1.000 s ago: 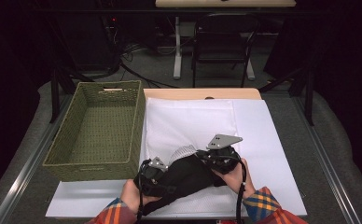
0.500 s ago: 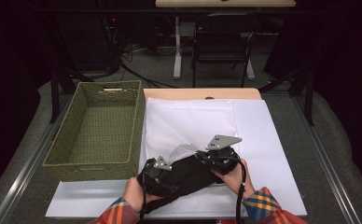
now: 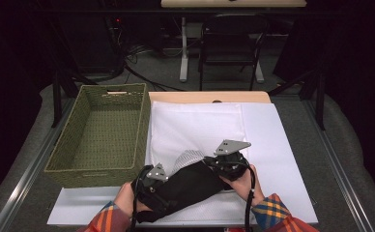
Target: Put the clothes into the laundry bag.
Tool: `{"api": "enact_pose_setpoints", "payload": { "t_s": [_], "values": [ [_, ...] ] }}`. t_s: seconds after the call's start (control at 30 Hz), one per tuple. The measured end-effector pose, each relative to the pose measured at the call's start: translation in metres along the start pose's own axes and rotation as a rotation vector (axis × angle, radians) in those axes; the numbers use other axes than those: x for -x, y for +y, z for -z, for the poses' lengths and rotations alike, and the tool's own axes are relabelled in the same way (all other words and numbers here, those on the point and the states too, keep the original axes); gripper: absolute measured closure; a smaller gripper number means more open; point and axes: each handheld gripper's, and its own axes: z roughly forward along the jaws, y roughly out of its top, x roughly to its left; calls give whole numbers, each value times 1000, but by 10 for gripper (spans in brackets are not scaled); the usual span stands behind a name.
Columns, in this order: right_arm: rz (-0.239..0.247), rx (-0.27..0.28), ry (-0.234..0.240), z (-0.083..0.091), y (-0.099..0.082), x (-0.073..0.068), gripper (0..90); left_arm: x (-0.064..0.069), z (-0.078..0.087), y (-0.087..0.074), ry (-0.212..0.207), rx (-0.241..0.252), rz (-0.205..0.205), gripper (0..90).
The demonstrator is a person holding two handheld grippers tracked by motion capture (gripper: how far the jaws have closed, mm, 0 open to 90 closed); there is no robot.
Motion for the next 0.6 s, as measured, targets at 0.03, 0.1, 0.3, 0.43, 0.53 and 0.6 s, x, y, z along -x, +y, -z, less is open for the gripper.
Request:
{"api": "enact_pose_setpoints", "payload": {
  "t_s": [0.03,0.1,0.3,0.43,0.53,0.6],
  "values": [
    [0,1,-2,0,0,0,895,0,-2,1,-14,-8,-14,24],
    [1,1,-2,0,0,0,895,0,-6,4,-24,-18,-30,3],
    [0,0,-1,0,0,0,895,2,-17,10,-40,-58,-61,38],
    [-5,-1,2,-1,0,0,895,2,-22,13,-33,-78,-92,217],
    [-3,2,-1,0,0,0,895,0,-24,15,-40,-71,-85,295],
    [-4,1,-1,1,0,-1,895,-2,-25,15,-48,-60,-73,338]
  ]
}}
